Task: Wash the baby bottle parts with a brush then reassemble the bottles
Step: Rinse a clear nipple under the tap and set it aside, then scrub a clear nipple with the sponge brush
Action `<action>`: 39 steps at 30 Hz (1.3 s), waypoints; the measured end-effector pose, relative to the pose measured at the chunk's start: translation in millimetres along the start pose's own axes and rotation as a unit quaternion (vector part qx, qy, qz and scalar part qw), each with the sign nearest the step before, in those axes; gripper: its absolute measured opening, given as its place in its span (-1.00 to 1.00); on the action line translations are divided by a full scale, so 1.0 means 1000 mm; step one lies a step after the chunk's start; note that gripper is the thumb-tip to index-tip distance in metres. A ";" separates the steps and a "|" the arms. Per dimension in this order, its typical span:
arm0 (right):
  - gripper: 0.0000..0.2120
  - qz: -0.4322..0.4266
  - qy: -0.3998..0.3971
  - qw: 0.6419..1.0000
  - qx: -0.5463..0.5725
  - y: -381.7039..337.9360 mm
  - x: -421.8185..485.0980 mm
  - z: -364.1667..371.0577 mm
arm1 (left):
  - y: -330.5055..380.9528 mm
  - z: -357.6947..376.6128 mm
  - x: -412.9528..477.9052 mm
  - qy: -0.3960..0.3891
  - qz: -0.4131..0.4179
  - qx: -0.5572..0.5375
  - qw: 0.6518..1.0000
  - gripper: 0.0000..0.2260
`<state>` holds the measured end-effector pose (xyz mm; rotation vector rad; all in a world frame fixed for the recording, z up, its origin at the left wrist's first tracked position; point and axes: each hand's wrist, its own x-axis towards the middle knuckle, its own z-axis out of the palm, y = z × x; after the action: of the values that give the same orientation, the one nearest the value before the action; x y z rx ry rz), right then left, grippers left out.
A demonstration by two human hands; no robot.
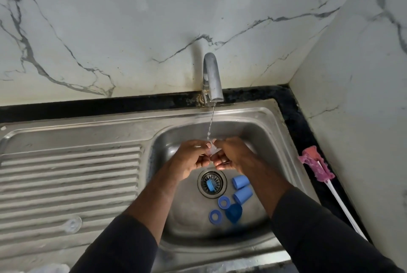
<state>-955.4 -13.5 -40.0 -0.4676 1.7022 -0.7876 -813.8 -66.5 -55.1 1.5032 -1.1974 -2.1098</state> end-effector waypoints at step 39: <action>-0.90 -0.172 0.383 0.834 -0.357 0.125 -0.123 -0.171 | -0.042 0.116 -0.086 0.004 0.019 -0.231 0.973 -0.86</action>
<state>-1073.4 200.4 -21.4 -1.1002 2.7349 -0.5895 -870.7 67.9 -18.6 1.2595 -0.6582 -2.1577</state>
